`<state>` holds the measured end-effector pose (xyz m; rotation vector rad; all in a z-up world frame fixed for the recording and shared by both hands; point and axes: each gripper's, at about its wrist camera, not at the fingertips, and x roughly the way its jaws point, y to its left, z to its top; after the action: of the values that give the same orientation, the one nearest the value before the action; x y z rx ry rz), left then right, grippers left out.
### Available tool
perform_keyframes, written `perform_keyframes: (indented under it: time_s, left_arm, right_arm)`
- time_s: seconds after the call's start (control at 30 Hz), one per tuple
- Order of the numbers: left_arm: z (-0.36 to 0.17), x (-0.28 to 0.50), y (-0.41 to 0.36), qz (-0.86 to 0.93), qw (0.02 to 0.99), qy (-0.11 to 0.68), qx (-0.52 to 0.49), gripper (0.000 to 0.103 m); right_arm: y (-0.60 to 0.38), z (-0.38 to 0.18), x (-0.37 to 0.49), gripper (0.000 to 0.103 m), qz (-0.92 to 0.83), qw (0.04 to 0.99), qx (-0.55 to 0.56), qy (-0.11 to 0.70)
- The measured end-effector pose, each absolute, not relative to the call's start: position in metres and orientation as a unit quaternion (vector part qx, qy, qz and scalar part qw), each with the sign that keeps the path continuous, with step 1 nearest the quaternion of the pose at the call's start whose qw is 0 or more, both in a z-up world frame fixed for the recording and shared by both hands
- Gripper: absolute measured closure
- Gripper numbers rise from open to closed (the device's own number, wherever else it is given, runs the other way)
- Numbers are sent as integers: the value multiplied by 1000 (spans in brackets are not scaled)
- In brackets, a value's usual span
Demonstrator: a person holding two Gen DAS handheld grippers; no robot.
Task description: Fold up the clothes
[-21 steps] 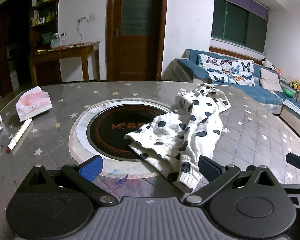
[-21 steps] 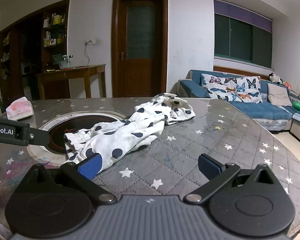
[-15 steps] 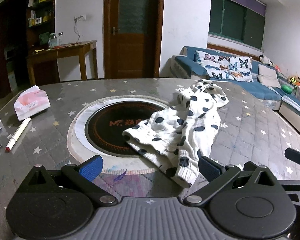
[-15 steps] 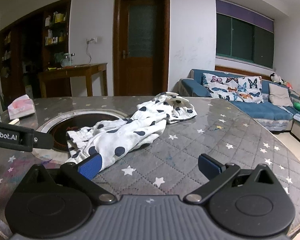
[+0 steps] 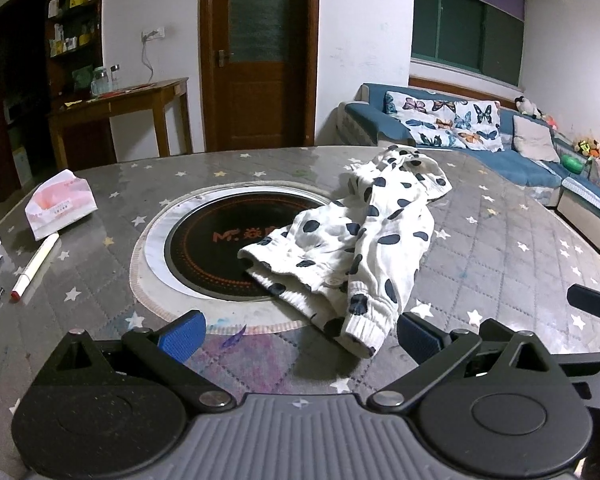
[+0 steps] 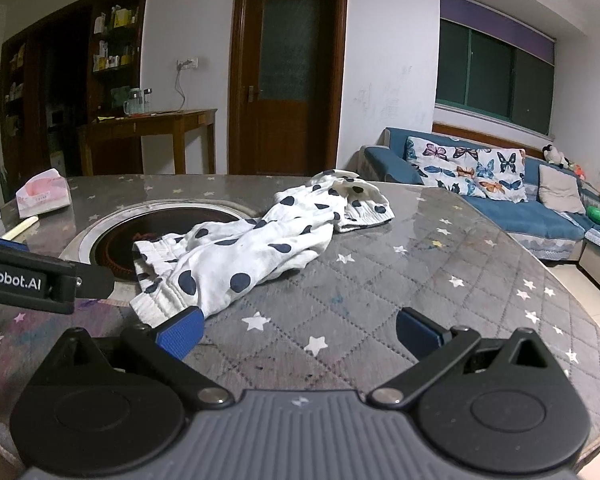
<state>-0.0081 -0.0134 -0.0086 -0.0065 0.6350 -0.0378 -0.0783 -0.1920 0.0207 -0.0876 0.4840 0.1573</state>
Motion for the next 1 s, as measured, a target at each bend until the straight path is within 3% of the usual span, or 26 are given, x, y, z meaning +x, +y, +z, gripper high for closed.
perform_keyframes:
  time_s: [0.47, 0.83, 1.0]
  left_arm:
    - [1, 16, -7, -21, 952, 306, -6, 0]
    - [-4, 84, 21, 14, 947, 321, 3, 1]
    - [-16, 124, 32, 11, 941, 337, 15, 10]
  right_arm:
    - [-198, 24, -57, 1, 93, 960, -26, 263]
    - [-189, 25, -4, 18, 134, 946, 5, 295]
    - [-171, 21, 19, 25, 157, 935, 16, 318]
